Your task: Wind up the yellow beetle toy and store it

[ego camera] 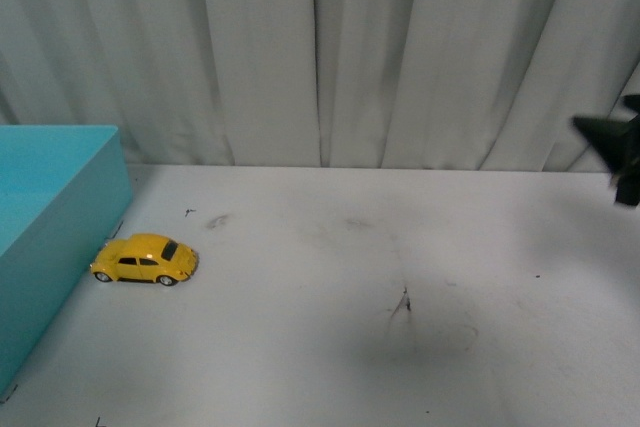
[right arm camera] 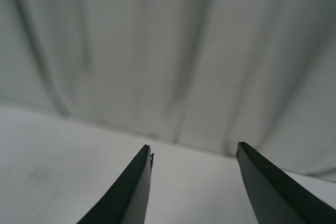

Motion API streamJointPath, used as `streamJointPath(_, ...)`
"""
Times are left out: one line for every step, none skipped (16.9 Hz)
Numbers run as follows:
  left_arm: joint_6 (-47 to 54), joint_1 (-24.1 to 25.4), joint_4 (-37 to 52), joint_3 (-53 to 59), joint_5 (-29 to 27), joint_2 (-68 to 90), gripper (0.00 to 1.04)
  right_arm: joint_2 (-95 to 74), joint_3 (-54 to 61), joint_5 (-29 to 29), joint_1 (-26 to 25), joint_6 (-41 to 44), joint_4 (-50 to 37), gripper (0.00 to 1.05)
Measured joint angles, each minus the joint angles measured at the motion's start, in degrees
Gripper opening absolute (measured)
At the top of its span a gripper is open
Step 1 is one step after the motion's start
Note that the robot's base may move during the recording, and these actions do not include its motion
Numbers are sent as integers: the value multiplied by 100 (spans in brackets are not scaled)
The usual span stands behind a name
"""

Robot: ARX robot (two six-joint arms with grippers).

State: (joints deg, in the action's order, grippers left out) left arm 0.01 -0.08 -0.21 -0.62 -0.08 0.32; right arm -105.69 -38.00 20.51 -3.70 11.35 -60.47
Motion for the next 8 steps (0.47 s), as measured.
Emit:
streamJointPath(0, 2, 0, 0, 4, 0, 98, 1292, 1005, -1687, -42, -872, -774, 25)
streamJointPath(0, 0, 0, 0, 2, 0, 98, 1856, 1998, -1869, 212, -1021, -603, 2)
streamJointPath(0, 0, 2, 0, 4, 0, 98, 2566, 2352, -2026, 376, -1036, -575, 2)
streamJointPath(0, 2, 0, 0, 4, 0, 98, 2796, 2544, -2033, 369, -1038, -452, 2)
streamJointPath(0, 0, 0, 0, 4, 0, 98, 3047, 2771, -2033, 369, -1040, -282, 2)
streamJointPath(0, 0, 0, 0, 4, 0, 98, 3314, 2918, -2035, 369, -1045, -164, 2)
streamJointPath(0, 0, 0, 0, 4, 0, 98, 3654, 3042, -2035, 369, -1047, -42, 2)
streamJointPath(0, 0, 0, 0, 4, 0, 98, 4019, 3158, -2035, 369, -1049, 186, 2)
